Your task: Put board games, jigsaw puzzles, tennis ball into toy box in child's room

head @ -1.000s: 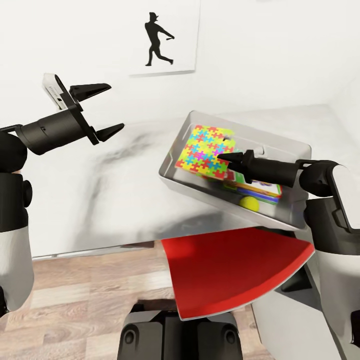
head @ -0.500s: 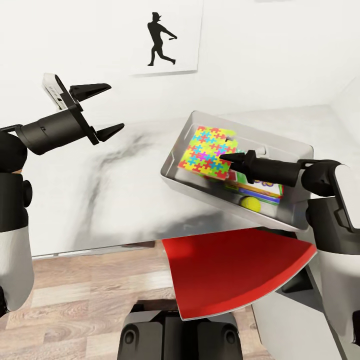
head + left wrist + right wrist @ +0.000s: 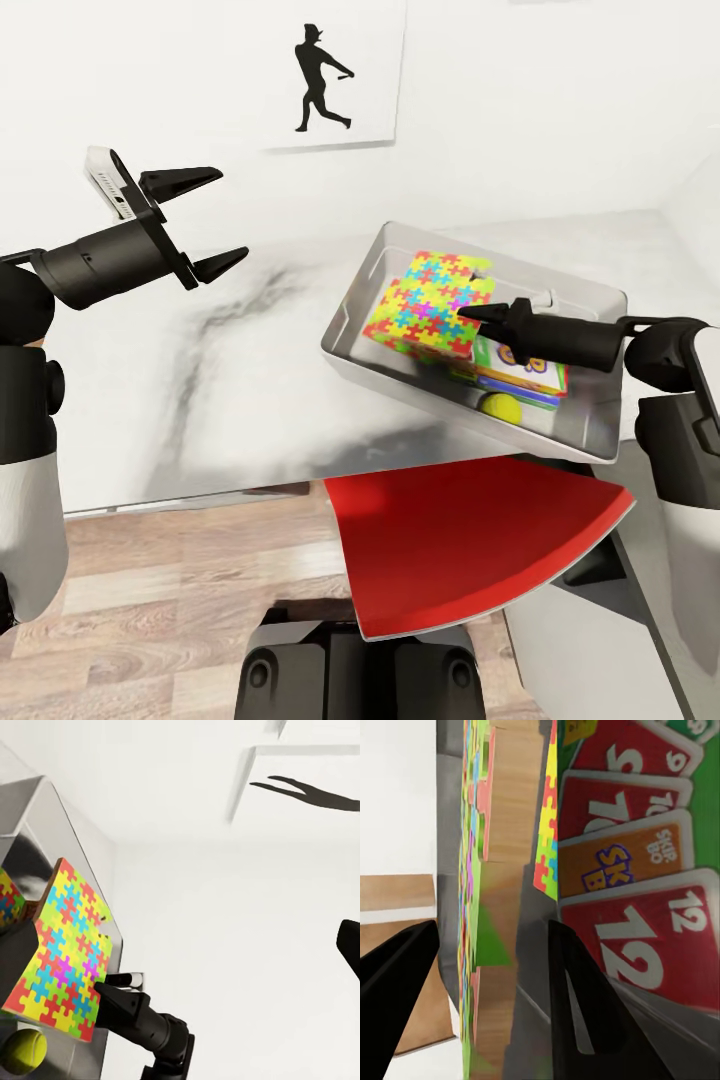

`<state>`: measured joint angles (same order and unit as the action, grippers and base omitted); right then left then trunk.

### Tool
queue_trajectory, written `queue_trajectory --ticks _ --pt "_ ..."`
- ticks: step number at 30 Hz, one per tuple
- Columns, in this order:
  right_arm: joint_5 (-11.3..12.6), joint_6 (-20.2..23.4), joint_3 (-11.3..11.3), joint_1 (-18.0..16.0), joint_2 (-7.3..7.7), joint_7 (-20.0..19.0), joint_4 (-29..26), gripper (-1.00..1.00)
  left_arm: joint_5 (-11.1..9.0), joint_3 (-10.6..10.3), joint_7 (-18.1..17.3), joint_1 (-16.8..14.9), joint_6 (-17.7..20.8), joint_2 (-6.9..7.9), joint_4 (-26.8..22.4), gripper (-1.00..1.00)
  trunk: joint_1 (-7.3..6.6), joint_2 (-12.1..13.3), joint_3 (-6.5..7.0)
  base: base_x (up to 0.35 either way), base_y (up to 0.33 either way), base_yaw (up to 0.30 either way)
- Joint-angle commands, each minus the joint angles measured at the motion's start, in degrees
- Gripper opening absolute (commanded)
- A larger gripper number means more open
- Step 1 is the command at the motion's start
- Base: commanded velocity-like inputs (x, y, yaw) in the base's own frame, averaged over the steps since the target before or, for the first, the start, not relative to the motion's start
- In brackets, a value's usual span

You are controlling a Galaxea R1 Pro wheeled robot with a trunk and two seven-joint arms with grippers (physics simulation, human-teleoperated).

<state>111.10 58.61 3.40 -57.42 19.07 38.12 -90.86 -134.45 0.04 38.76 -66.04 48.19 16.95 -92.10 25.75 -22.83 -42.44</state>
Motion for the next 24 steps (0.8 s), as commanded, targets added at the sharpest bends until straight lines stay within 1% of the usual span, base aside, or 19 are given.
queue_trajectory --ticks 1,5,17,24 --pt "0.6 -0.2 0.0 -0.1 0.19 0.6 0.0 -1.0 -0.5 0.0 0.5 0.0 0.0 0.01 0.0 1.0 0.03 -0.1 -0.09 0.0 0.0 0.0" --pt "0.6 -0.7 0.1 -0.1 0.34 0.5 0.0 -1.0 -0.5 0.0 0.5 0.0 0.0 0.01 0.0 1.0 0.03 -0.1 -0.21 0.0 0.0 0.0" --pt "0.4 -1.1 0.3 -0.1 0.08 0.5 0.1 -1.0 -0.5 0.0 0.5 0.0 0.0 0.01 0.0 1.0 0.03 -0.1 -0.74 0.0 0.0 0.0" --pt "0.4 -1.5 0.5 0.0 0.04 0.7 -0.4 -1.0 -0.5 -0.5 0.5 -0.1 0.0 0.01 0.0 1.0 0.03 -0.1 -0.87 0.0 0.0 0.0"
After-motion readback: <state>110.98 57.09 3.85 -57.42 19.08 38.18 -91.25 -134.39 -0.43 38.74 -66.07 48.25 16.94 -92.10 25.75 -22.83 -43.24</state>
